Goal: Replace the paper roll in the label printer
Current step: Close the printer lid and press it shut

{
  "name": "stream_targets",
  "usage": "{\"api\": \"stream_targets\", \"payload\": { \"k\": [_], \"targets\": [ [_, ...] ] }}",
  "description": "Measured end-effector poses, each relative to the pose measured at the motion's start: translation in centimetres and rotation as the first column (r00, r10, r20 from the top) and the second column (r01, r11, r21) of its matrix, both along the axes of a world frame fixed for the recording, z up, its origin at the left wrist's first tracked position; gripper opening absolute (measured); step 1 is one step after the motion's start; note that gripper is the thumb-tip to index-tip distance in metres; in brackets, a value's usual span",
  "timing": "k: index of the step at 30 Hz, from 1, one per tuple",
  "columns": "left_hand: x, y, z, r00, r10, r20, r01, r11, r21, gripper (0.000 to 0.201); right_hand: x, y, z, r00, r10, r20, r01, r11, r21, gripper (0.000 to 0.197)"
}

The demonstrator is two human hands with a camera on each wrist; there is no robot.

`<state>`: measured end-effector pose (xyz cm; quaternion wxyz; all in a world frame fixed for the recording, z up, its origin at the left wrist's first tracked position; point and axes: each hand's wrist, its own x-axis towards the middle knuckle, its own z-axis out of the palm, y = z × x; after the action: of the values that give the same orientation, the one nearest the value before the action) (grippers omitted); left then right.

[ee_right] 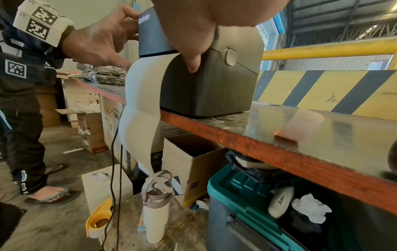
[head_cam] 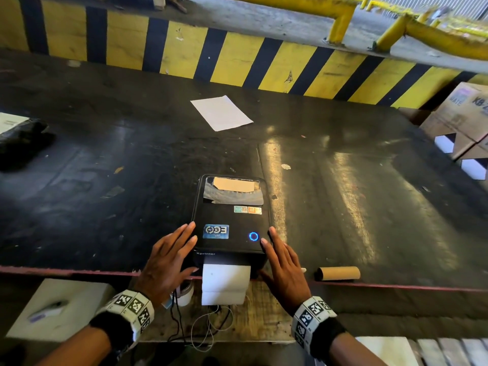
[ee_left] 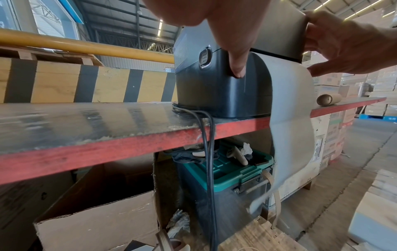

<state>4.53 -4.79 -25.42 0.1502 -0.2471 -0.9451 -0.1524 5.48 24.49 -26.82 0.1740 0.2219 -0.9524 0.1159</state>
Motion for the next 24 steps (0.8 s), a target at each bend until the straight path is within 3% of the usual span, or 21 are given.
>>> {"api": "stream_targets", "payload": {
  "k": [9,24],
  "targets": [
    [0.01,-0.21,-0.31,0.998,-0.002,0.061,0.002,1.000,0.001,0.065,0.24,-0.14,0.22,1.000,0.015,-0.012,-0.015,1.000,-0.018,0.097],
    [0.03,-0.21,-1.04,0.998,-0.003,0.063,-0.001,0.998,0.066,0.068,0.22,-0.15,0.24,0.994,0.044,0.095,-0.034,0.993,-0.110,0.102]
  ]
}}
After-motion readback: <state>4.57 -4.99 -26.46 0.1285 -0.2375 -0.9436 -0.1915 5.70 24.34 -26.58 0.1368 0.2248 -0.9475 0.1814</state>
